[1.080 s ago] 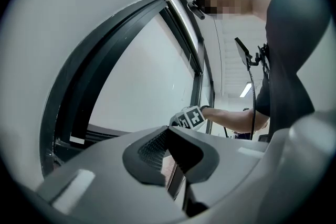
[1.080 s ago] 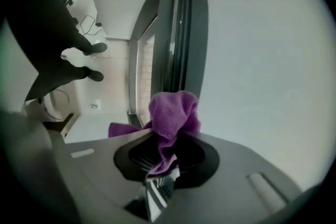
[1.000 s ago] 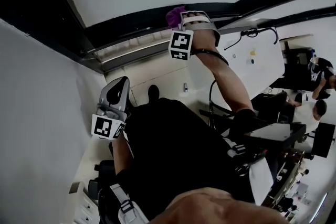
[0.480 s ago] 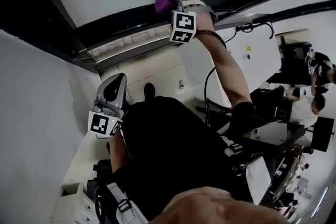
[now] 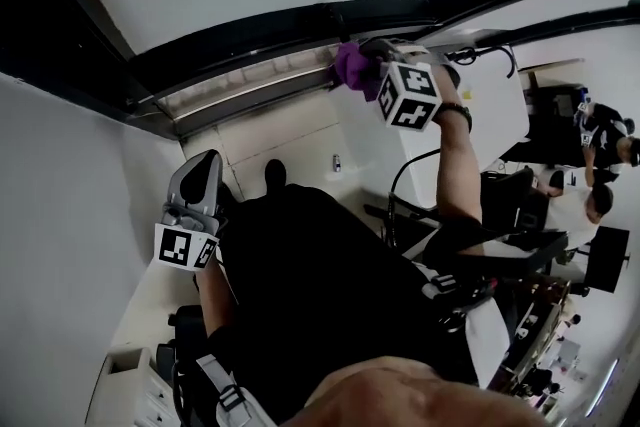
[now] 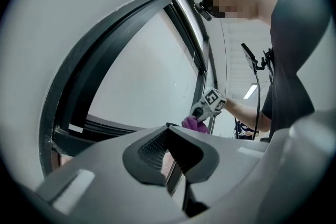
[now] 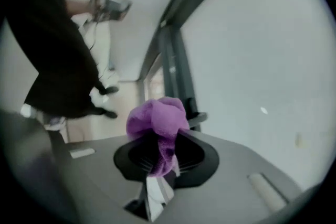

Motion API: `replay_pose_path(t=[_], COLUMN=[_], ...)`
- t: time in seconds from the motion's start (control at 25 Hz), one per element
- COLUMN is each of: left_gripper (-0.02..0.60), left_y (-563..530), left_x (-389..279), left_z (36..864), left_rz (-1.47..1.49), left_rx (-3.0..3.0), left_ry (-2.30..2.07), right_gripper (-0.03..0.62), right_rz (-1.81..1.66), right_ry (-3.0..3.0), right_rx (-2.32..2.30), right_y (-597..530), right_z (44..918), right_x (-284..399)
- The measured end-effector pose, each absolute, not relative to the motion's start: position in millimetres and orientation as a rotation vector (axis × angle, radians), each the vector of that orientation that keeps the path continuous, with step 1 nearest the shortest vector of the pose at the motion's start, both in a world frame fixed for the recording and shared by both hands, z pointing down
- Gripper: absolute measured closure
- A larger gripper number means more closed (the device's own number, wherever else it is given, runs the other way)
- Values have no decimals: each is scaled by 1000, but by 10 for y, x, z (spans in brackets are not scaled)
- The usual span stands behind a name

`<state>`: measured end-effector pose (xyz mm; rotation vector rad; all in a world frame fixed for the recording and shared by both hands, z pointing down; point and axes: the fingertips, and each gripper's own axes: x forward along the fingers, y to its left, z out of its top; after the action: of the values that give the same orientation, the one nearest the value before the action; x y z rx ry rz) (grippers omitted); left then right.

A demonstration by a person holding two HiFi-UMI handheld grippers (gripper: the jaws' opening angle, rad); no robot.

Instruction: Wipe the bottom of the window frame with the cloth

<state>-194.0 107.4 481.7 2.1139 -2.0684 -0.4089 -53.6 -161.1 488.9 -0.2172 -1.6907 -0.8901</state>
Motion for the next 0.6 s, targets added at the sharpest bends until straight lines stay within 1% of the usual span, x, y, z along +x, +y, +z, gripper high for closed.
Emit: replay_pose_path(t=[0.12, 0.2, 0.28, 0.36, 0.48, 0.52, 0.6], left_gripper=[581, 581, 581, 581, 581, 581, 581], left_y=[1041, 971, 884, 818, 768, 763, 743], left_x=[-1922, -1851, -1761, -1689, -1656, -1652, -1646], left_z=[4656, 4543, 4471, 4443, 4469, 4489, 4519], left_rz=[-377, -359, -349, -333, -316, -312, -305], left_rx=[2143, 2178, 2208, 2226, 2219, 2212, 2207], left_ry=[-2067, -2051, -2032, -2020, -2009, -2005, -1992], right_gripper=[531, 531, 531, 536, 534, 534, 533], right_rz=[-672, -534, -401, -312, -367, -395, -411], right_ry=[-2215, -2341, -2363, -2362, -2232, -2211, -2317], right_rx=[128, 218, 160, -18, -403, -452, -342], right_y=[-2222, -2535, -2650, -2483, -1935, -1871, -2101], right_z=[4350, 4426, 4700, 4820, 4832, 4826, 4747], right_x=[-1106, -1390, -1506, -1351, -699, -520, -451])
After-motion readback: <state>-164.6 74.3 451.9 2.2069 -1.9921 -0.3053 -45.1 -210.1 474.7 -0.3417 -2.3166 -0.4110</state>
